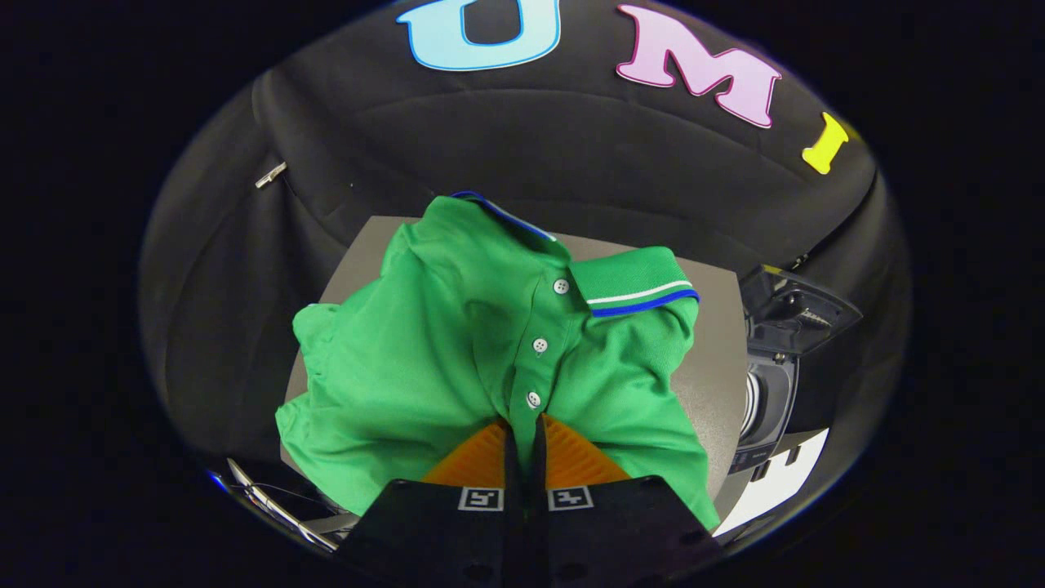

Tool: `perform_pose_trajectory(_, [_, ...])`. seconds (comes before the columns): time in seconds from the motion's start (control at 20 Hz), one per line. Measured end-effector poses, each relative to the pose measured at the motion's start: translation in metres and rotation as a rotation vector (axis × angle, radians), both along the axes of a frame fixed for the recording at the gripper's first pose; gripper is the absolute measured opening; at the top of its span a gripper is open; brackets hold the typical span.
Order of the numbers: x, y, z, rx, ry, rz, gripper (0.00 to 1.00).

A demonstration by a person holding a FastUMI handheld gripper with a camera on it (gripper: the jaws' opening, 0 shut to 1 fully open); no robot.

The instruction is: Put the clothes into the washing machine and then close the washing machine lid.

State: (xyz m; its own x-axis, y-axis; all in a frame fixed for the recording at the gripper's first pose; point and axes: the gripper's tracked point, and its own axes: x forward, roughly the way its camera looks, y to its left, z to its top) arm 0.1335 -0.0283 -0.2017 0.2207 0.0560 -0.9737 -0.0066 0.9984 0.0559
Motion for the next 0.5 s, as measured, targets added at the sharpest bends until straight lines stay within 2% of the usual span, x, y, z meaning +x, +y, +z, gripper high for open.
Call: perform_pose_trajectory(0.5, [0.021, 0.000, 0.051, 0.136, -0.109, -0.034, 0.05])
